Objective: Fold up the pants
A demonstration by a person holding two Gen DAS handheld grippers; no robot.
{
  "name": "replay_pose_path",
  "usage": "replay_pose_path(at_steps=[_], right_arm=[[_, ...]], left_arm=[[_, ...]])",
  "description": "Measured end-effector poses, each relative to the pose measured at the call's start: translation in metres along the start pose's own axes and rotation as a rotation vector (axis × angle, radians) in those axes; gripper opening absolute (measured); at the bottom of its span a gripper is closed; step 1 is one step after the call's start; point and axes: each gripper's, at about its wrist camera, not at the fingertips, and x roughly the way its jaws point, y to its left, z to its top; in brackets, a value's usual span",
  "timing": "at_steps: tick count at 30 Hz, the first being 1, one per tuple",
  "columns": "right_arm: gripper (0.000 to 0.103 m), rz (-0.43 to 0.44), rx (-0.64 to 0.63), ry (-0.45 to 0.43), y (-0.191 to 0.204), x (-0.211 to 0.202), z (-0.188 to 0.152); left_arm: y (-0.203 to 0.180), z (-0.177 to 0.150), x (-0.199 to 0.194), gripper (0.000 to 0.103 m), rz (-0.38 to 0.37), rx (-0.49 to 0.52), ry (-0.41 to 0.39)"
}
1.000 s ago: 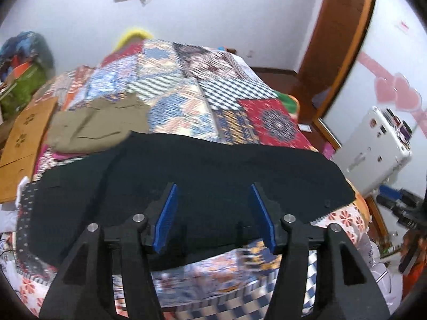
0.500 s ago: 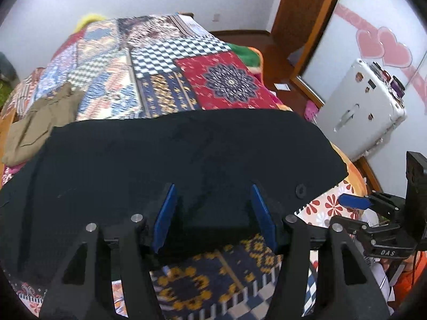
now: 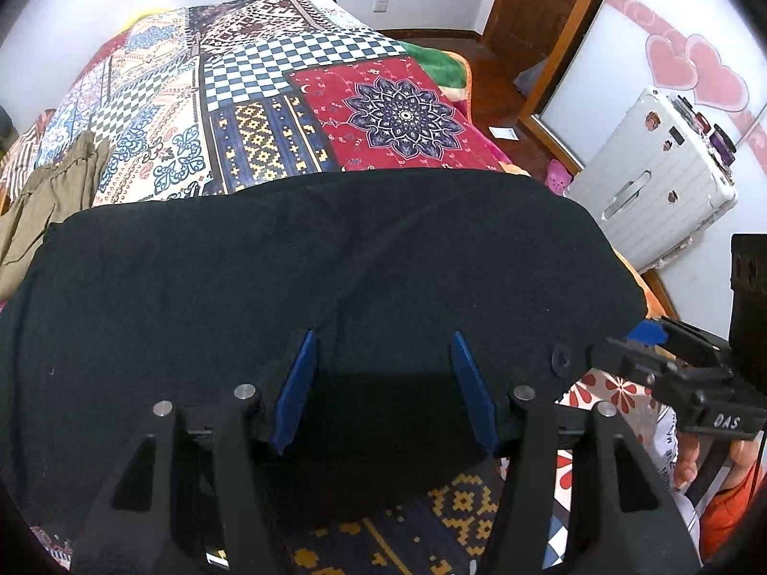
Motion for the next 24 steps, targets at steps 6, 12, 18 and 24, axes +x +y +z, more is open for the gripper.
replay_pose_path(at_steps=[6,12,18,24], right_arm=[[0.065,0.005,0.007,-0.053,0.004,-0.009,0.011],[0.065,0.017,0.100,-0.119,-0.006,-0.004,0.021],[0.036,-0.051,0.107,-0.151,-0.005,0.000,0.028],[0.023,-0.011,0.215,-0.144,-0.026,-0.002,0.025]], left_arm=[[0.004,0.000,0.005,0.058,-0.005,-0.021,0.001],[-0.001,-0.002,0.008,0.058,0.023,0.003,-0.002],[0.001,-0.004,0.009,0.059,0.018,0.001,-0.012],[-0.001,-0.005,0.009,0.059,0.027,0.008,-0.020]])
